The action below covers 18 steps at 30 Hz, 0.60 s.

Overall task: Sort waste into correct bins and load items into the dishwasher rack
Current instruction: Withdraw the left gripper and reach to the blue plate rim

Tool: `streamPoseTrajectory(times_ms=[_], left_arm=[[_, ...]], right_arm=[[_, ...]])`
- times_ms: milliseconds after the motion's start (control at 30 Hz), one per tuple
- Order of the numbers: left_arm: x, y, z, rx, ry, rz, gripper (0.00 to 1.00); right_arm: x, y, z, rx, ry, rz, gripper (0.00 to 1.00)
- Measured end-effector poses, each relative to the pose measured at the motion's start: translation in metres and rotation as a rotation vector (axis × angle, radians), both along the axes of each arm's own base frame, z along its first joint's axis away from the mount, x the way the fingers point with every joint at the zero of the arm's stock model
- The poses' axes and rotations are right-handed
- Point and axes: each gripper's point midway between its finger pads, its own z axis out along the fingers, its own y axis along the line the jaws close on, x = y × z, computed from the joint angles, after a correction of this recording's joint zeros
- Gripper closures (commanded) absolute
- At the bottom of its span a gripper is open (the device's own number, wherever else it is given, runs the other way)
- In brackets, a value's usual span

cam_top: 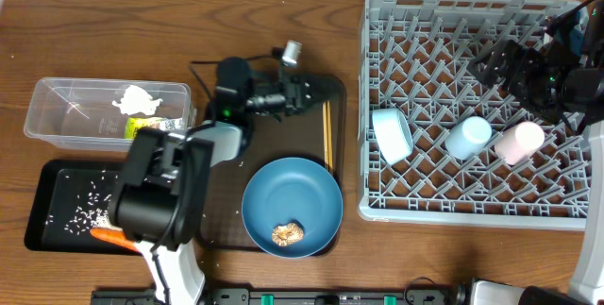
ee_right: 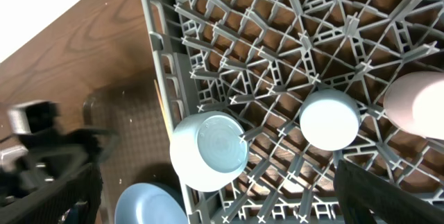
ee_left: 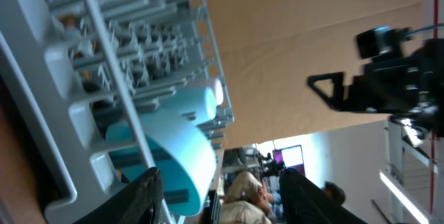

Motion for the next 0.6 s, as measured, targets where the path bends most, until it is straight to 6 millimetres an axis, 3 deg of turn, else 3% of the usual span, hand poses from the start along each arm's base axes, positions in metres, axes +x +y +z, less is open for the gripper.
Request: streamPoseTrajectory(times_ms=[267, 367, 467, 600], left_arm=[[0.016, 0.03, 0.061, -0.027, -0.158, 0.147, 0.44], [0.021, 0.037, 0.073, 0.003, -0.148, 0.231, 0.43], [0.023, 0.051, 0.059, 0.132, -0.049, 0.343, 0.36], [-0.004, 0.089, 0.004, 0.473, 0.112, 0.484, 0.34]], right_arm=[[-0.002, 0.0, -0.001, 0.002, 0.008, 0.0, 0.01], [-0.002, 0.0, -0.001, 0.002, 0.01, 0.0, 0.01], [-0.004, 0.001, -0.002, 0.003, 0.017, 0.0, 0.01], [-0.004, 0.001, -0.002, 0.004, 0.02, 0.0, 0.01]])
